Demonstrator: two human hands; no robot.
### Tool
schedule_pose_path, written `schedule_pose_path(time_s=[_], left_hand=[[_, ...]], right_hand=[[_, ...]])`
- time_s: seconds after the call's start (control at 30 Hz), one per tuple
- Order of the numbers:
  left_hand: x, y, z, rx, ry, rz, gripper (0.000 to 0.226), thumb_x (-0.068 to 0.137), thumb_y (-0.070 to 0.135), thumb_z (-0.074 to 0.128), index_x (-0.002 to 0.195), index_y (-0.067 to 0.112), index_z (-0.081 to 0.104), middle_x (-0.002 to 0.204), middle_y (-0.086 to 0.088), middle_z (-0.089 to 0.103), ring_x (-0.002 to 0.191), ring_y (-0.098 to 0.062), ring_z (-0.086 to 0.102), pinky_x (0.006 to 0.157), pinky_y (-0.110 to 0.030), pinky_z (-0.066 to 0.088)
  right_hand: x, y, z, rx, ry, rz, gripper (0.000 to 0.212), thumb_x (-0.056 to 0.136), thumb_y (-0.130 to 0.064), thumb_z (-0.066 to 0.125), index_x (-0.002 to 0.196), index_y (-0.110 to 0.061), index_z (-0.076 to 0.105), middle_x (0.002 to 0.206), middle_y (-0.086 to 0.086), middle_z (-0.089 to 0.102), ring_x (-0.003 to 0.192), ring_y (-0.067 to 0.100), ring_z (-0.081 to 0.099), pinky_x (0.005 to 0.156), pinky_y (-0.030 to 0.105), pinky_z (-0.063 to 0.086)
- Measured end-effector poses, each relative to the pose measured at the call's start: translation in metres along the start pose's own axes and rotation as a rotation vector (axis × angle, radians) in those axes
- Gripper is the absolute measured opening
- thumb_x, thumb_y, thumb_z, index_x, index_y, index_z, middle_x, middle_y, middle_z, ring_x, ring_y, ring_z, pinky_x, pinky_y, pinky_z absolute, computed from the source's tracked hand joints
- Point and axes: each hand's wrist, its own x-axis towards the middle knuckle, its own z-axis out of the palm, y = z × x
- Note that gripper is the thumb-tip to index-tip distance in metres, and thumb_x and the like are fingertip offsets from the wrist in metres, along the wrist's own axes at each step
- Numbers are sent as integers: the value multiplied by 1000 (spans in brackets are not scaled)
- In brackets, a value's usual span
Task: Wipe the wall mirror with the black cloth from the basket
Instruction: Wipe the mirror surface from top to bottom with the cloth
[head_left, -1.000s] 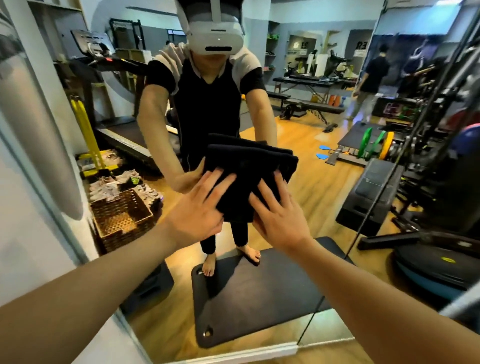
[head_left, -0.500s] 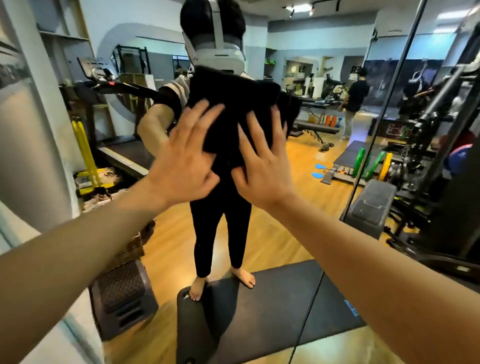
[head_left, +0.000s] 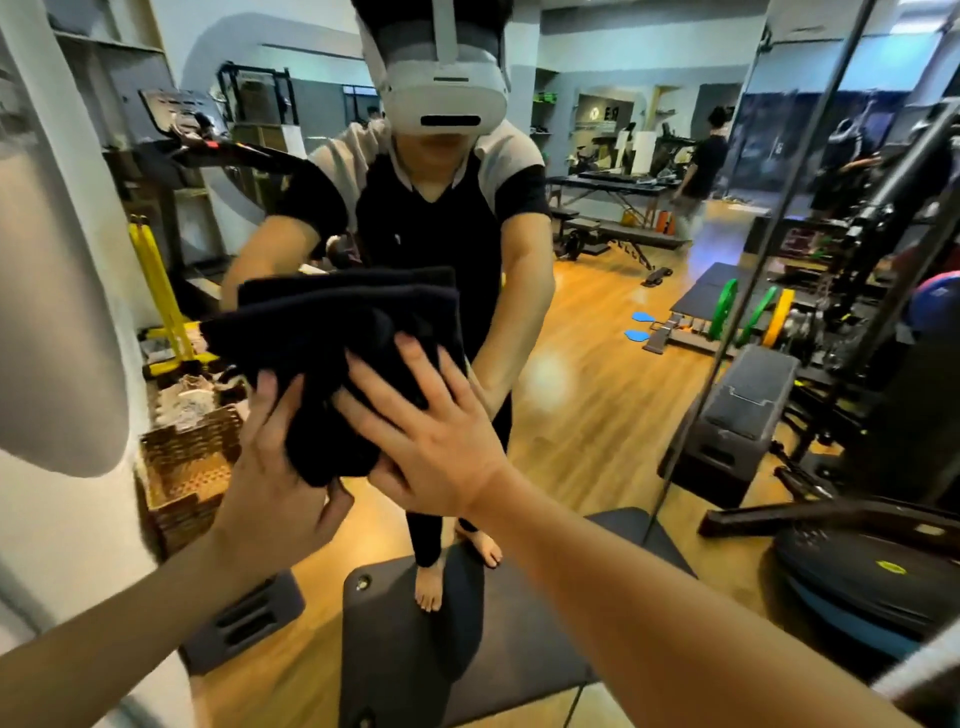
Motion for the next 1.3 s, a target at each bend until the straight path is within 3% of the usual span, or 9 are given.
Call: schedule_pose_path(time_s=[0.1,0.23,0.37,0.47,0.73,0.97,1.07,1.23,1.3], left_hand=[[-16,37,34,-31,-91,88,54,94,25,48,133,-11,52,143,-34,30,140,-59,22,123,-62,16],[10,110,66,-32,-73,222,63,96,29,48,152,2,33,146,-31,30,139,-52,26,119,-62,25],[49,167,96,-56,-109,216,36,91,24,51,110,4,74,154,-24,26,148,-45,18,124,-60,18],[83,199,105,-77,-65,198,25,79,20,68,94,3,78,154,-22,28,147,-45,24,123,-59,20],[150,209,81,33,17,165,61,86,29,63,139,-1,58,157,-27,23,150,-45,19,125,-55,20],[192,181,33,181,-79,138,71,98,43,44,155,2,35,162,-30,17,153,-47,12,124,-57,18],[206,163,9,252,-106,149,69,96,45,45,152,4,42,160,-32,23,153,-48,13,126,-56,7],[204,148,-10,169,-143,216,53,97,40,43,127,1,63,160,-30,26,152,-47,17,120,-59,27],[199,151,-11,157,-165,196,51,98,38,44,128,0,62,162,-27,23,153,-45,13,120,-57,28]], right_hand=[[-58,37,-8,-61,-68,-78,62,90,-41,58,148,-24,48,159,2,43,157,37,8,127,49,11],[-129,96,-34,-187,-134,-73,55,94,-44,52,145,-25,44,158,2,34,157,39,3,127,50,13],[-165,153,-70,-247,-179,-37,47,104,-47,36,144,-23,44,155,6,36,155,44,9,127,50,13],[-171,190,-94,-237,-191,-20,51,105,-49,37,147,-21,42,159,9,34,155,44,10,126,52,18],[-135,230,-124,-151,-85,12,63,104,-52,43,158,-21,31,164,8,27,155,41,8,127,51,14],[-78,216,-123,-74,51,133,69,87,-31,60,152,-14,41,161,14,37,151,49,18,124,60,16],[-53,207,-121,-58,106,158,67,87,-32,57,151,-13,46,161,15,38,149,50,20,122,63,19],[-47,188,-108,-80,146,224,67,83,-32,55,147,-14,46,159,15,41,148,50,19,122,63,18],[-50,188,-104,-93,154,228,64,82,-32,55,143,-13,51,156,16,45,147,49,19,121,63,20]])
